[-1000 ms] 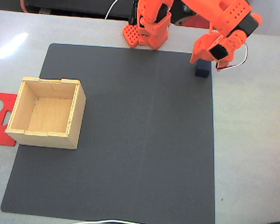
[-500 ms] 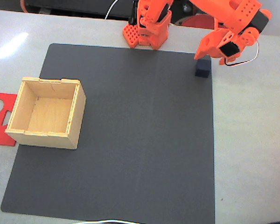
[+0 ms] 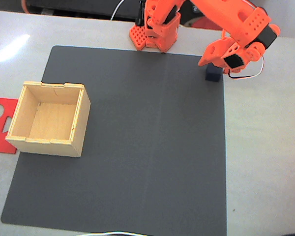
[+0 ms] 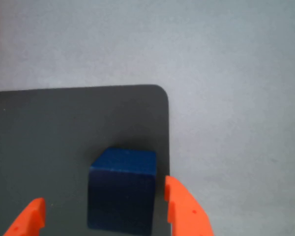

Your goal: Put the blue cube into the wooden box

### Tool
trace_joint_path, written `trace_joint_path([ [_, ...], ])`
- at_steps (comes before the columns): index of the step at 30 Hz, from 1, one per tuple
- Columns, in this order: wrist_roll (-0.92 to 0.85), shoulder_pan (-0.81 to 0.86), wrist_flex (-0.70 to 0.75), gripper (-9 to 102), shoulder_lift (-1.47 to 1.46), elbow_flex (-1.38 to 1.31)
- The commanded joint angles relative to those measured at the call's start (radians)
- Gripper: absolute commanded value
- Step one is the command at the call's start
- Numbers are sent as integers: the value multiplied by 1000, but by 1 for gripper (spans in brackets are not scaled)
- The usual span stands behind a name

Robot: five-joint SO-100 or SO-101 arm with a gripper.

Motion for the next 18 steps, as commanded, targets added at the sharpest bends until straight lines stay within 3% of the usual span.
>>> trace_joint_path([
  [1, -9, 8, -31, 30, -26, -14],
  [4, -9, -2, -58, 27, -81, -20],
  [9, 8, -9, -92, 1, -120, -21],
  [18, 86, 156, 38, 0, -118, -270],
])
